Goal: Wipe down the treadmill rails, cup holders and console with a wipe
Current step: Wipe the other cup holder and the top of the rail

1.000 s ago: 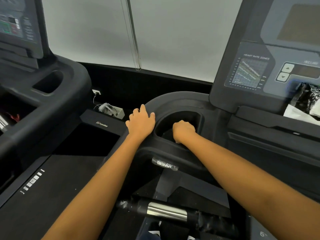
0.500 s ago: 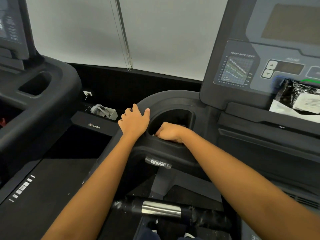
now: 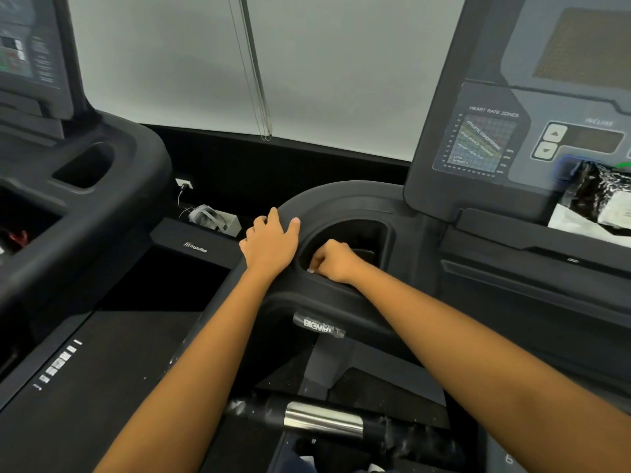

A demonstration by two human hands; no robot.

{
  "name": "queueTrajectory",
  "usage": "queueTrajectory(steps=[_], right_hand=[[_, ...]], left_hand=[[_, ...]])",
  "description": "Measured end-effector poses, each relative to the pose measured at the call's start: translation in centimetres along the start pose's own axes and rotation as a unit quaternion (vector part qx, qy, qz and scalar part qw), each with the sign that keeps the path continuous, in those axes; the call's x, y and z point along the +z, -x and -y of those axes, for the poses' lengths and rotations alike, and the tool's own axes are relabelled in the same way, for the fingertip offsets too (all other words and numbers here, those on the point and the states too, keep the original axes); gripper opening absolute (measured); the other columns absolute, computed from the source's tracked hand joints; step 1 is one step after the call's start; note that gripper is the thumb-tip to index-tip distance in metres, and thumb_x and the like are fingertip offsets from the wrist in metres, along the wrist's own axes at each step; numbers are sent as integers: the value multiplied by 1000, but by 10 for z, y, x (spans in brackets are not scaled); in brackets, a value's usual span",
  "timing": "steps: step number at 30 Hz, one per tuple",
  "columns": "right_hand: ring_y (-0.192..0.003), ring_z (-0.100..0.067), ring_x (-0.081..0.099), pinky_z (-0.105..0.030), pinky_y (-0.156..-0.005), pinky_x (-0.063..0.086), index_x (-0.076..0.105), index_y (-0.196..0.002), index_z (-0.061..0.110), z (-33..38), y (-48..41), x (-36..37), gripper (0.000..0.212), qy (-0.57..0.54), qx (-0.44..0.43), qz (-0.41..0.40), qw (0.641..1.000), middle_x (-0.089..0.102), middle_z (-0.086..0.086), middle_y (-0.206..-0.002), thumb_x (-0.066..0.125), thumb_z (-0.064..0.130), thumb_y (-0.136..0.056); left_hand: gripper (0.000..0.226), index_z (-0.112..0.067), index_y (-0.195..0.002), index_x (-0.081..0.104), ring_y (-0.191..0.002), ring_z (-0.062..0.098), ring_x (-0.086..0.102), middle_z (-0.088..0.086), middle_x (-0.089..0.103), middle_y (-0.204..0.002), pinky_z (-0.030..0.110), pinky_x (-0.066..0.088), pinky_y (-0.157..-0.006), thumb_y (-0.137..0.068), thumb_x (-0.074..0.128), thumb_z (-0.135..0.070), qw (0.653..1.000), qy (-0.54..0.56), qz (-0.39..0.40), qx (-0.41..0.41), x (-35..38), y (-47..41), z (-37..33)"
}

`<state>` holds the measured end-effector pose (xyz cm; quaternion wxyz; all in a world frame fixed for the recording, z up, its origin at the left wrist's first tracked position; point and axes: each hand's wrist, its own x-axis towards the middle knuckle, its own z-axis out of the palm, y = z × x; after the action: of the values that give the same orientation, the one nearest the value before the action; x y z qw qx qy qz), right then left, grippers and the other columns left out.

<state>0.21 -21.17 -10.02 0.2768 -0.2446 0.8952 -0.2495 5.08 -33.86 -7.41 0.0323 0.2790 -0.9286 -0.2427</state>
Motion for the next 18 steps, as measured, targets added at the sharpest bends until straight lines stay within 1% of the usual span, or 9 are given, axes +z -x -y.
queueTrajectory(steps=[1,3,5,7,10,12,15,17,18], right_hand=[[-93,-24,64,-33,-87,52,74,-93,5,-2,-1,-1,13,-1,-9,16,1000,71,-11,-96,65,8,-85],[-87,-24,65,-32,-81,53,75,-88,5,-1,-4,-4,14,38,-38,12,998,71,-10,-89,62,3,-84],[-77,-27,63,-38,-74,56,72,-82,5,4,-5,-3,11,91,-59,-24,994,67,-11,-82,61,5,-83],[-77,-31,62,-38,-67,53,66,-88,3,7,-2,-4,8,185,-66,-70,978,65,-13,-88,62,8,-83],[-86,-34,62,-37,-62,44,60,-98,4,-3,3,-15,16,324,-17,-115,939,61,-14,-98,57,-3,-85],[-88,-31,62,-36,-62,43,62,-101,4,-8,3,-23,22,388,22,-89,917,61,-12,-100,55,-8,-84],[-101,-30,61,-35,-68,46,63,-115,6,-1,0,-22,30,434,50,-20,900,61,-11,-112,53,-3,-88],[-115,-32,56,-37,-80,47,56,-128,9,9,2,-17,38,407,74,47,909,57,-12,-126,50,3,-92],[-117,-33,55,-38,-84,47,53,-132,9,11,4,-16,40,384,96,92,914,54,-12,-130,49,6,-93]], left_hand=[[66,-17,-152,22,-139,35,28,14,29,-153,52,22,-110,-97,33,-53,1000,-1,1,1,0,0,0],[66,-17,-152,21,-138,36,29,14,29,-153,52,23,-110,-97,35,-52,1000,-8,1,4,1,-1,1],[67,-18,-152,20,-138,36,29,14,29,-153,52,23,-110,-97,38,-51,1000,-17,3,8,1,-1,2],[67,-18,-152,19,-138,35,29,13,29,-153,51,24,-110,-97,39,-49,1000,-17,6,11,0,0,5],[66,-18,-153,19,-138,34,30,13,29,-153,51,24,-110,-97,40,-47,1000,-9,13,19,-2,1,7],[65,-18,-153,19,-138,34,31,12,30,-153,50,26,-109,-98,40,-46,1000,-9,16,25,-4,1,9],[66,-18,-153,19,-138,35,31,13,30,-153,51,26,-109,-97,40,-46,999,-11,20,27,-5,1,8],[67,-18,-153,18,-137,35,31,13,30,-153,50,27,-108,-97,41,-46,999,-18,18,26,-4,1,7],[67,-18,-153,18,-137,36,32,13,30,-153,50,27,-108,-97,42,-46,999,-21,16,25,-4,2,7]])
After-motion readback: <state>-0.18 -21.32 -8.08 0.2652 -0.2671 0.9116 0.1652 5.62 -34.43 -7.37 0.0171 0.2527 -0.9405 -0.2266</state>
